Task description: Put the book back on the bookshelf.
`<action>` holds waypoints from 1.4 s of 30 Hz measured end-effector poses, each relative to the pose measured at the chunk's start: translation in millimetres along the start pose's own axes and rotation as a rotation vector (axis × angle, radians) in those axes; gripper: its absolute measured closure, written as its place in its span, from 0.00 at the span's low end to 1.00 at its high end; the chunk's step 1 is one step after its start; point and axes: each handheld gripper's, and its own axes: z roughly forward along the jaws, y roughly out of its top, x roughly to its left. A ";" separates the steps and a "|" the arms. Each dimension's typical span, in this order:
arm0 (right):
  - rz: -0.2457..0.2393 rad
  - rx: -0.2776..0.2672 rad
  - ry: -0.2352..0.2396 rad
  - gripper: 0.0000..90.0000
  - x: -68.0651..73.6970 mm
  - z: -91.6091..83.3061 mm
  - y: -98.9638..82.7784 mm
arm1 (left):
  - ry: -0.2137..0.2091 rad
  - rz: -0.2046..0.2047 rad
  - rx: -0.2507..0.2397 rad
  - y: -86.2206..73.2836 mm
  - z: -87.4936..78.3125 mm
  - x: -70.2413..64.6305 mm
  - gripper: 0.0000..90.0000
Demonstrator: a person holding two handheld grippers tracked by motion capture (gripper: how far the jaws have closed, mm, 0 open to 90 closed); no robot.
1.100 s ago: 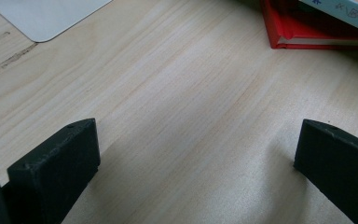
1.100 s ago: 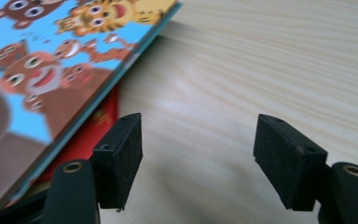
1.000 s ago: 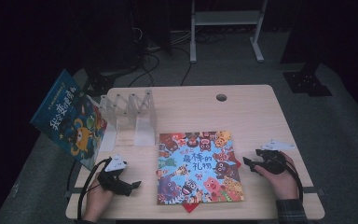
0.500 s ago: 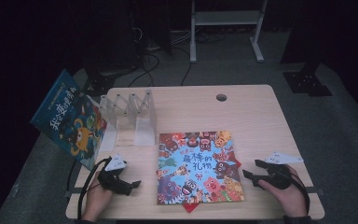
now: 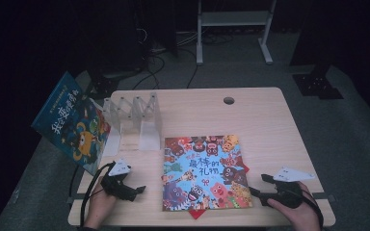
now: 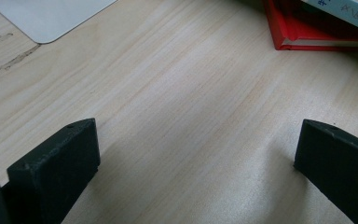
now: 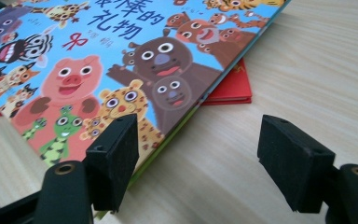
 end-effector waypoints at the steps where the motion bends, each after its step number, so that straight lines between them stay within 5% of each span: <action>1: -0.002 0.002 0.001 0.31 1.5 -0.7 -0.8 | 0.000 0.000 0.000 0.0 0.0 0.0 0.00; 26: -0.024 0.010 0.030 0.30 25.9 -12.1 -33.0 | 0.000 -0.001 0.000 0.0 0.0 -0.1 0.00; 37: -0.022 0.016 0.019 0.29 24.5 -8.3 -33.6 | 0.000 -0.001 0.000 0.0 0.0 0.0 0.00; 42: -0.025 0.004 -0.008 0.36 22.9 -10.3 -33.2 | 0.000 0.000 0.000 0.0 0.0 0.0 0.00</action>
